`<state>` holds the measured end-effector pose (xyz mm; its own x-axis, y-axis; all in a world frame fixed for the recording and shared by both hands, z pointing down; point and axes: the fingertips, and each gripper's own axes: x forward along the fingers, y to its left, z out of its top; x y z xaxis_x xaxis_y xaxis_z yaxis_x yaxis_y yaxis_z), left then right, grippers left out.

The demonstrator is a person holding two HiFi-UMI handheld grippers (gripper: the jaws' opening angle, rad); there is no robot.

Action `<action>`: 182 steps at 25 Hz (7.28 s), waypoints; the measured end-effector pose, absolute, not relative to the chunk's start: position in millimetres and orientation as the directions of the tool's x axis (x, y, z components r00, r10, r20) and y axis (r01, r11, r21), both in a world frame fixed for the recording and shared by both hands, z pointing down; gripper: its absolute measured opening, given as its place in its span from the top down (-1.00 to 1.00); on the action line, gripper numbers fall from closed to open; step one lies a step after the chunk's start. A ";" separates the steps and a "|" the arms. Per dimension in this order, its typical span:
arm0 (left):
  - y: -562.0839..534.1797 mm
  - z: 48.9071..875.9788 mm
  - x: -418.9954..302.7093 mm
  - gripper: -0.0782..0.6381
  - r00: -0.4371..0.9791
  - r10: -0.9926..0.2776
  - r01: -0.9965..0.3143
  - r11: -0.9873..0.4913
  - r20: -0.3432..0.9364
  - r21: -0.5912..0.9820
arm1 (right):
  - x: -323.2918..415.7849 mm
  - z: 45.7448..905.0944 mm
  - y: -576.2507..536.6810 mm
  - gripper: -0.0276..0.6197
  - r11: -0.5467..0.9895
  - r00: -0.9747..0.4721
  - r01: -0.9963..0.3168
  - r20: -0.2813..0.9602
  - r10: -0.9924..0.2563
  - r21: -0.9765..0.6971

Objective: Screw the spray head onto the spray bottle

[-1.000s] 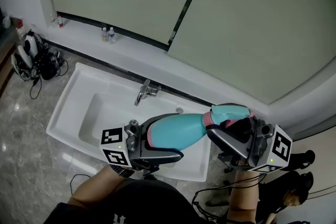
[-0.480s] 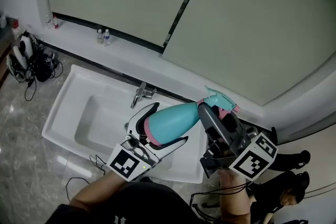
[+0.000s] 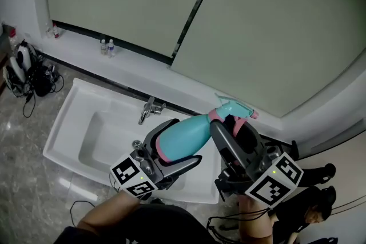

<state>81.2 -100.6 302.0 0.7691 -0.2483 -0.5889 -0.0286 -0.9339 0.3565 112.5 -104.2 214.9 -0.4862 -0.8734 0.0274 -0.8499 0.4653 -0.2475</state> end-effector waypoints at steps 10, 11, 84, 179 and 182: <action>-105.4 297.9 73.9 -0.53 0.730 -0.249 0.047 -0.911 -0.636 0.411 | 88.2 202.4 -69.4 0.34 0.555 -0.561 -0.824 0.029 -0.827 -0.111; -106.3 299.0 73.4 -0.53 0.732 -0.249 0.050 -0.909 -0.635 0.414 | 82.1 202.4 -67.8 0.34 0.562 -0.565 -0.824 0.040 -0.824 -0.075; -99.7 286.5 67.5 -0.53 0.761 -0.279 -0.161 -0.956 -0.585 0.247 | 90.0 194.9 -103.7 0.52 0.710 -0.724 -0.647 -0.069 -0.687 -0.278; -85.7 275.4 72.8 -0.53 0.714 -0.155 0.156 -0.916 -0.683 0.370 | 109.9 182.2 -87.8 0.43 0.599 -0.465 -0.709 -0.391 -0.794 -0.373; -80.9 266.0 64.4 -0.53 0.668 -0.098 0.271 -0.891 -0.738 0.364 | 109.1 173.5 -68.6 0.33 0.648 -0.513 -0.692 -0.415 -0.752 -0.319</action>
<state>64.4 -80.9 266.0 0.6679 -0.0978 -0.7378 0.2711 -0.8912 0.3636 109.1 -68.6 173.5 -0.5128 -0.7518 -0.4145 -0.6921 0.6477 -0.3187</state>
